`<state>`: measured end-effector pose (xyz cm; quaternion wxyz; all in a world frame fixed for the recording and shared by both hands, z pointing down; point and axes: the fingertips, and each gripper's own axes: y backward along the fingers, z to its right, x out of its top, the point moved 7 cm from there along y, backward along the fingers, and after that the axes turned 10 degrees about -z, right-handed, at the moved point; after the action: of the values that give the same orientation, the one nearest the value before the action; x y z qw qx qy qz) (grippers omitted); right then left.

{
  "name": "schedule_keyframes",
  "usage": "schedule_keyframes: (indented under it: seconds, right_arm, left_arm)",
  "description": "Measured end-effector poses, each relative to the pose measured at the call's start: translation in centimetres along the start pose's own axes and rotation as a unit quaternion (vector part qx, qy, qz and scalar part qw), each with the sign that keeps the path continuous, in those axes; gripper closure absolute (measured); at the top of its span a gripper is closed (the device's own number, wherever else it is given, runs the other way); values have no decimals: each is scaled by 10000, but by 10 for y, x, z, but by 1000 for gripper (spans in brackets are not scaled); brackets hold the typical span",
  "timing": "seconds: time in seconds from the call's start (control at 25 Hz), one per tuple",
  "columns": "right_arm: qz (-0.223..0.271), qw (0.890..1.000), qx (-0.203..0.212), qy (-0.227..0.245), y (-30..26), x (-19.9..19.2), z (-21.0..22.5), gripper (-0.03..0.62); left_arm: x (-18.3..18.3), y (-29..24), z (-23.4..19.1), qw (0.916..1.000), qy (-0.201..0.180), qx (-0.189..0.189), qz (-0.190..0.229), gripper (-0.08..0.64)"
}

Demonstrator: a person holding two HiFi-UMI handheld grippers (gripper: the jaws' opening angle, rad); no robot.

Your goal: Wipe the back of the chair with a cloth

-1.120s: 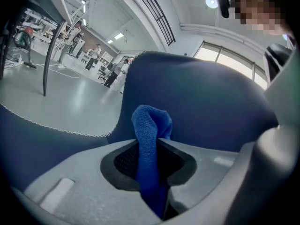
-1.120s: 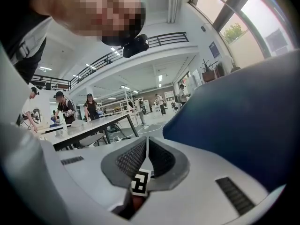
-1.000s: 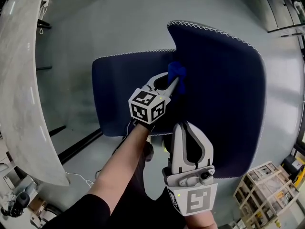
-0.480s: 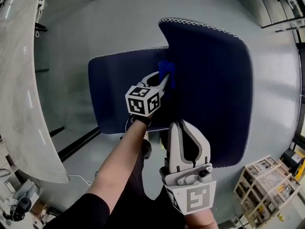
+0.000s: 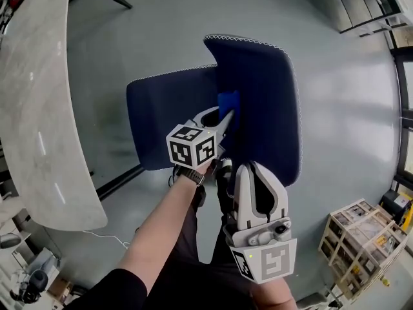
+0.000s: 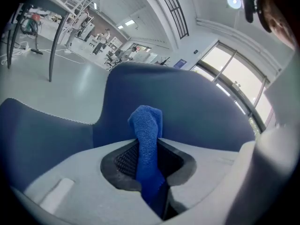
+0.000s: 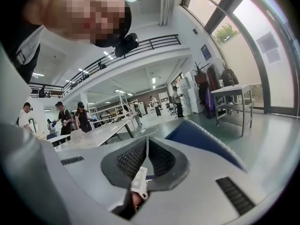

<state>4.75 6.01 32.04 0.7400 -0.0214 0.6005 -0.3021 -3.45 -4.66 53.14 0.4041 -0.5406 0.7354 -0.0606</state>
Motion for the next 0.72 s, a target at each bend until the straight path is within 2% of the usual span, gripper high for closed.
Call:
schedule_keyframes:
  seconds: [0.2, 0.44, 0.56, 0.72]
  right_arm:
    - [114, 9999, -11, 90, 35, 28, -6, 565]
    - [351, 9993, 21, 103, 66, 51, -11, 565]
    - [441, 9989, 41, 119, 75, 57, -9, 565]
    - [399, 9991, 57, 98, 64, 42, -1, 565]
  left_arm:
    - [25, 39, 89, 9969, -111, -761, 140, 482]
    - [57, 74, 169, 9854, -179, -1621, 496, 480]
    - [58, 69, 179, 9807, -98, -1885, 518, 480]
    - [53, 43, 154, 9822, -126, -1818, 443, 482]
